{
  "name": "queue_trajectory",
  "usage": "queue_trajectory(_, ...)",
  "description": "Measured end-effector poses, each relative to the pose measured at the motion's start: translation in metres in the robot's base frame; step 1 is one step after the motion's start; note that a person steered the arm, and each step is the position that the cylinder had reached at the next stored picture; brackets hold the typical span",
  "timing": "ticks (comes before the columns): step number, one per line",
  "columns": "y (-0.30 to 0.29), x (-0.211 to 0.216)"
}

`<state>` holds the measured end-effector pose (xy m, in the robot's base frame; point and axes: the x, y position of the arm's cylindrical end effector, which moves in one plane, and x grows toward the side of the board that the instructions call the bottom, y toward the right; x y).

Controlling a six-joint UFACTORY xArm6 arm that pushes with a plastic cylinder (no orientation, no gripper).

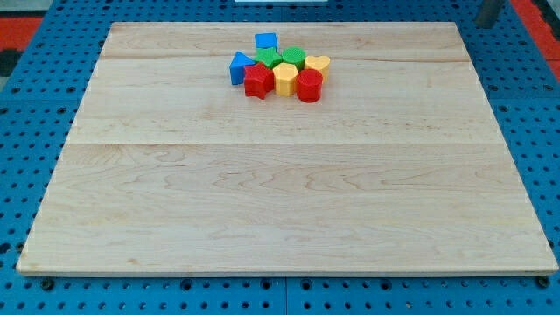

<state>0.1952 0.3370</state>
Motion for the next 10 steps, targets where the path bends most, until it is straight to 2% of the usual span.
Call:
queue_trajectory(2,0.001,0.001)
queue_trajectory(3,-0.018,0.036)
queue_trajectory(4,-0.067,0.098)
queue_trajectory(5,-0.065,0.127)
queue_trajectory(6,-0.067,0.127)
queue_trajectory(7,-0.166,0.127)
queue_trajectory(8,-0.215,0.127)
queue_trajectory(9,-0.222,0.155)
queue_trajectory(10,-0.190,0.158)
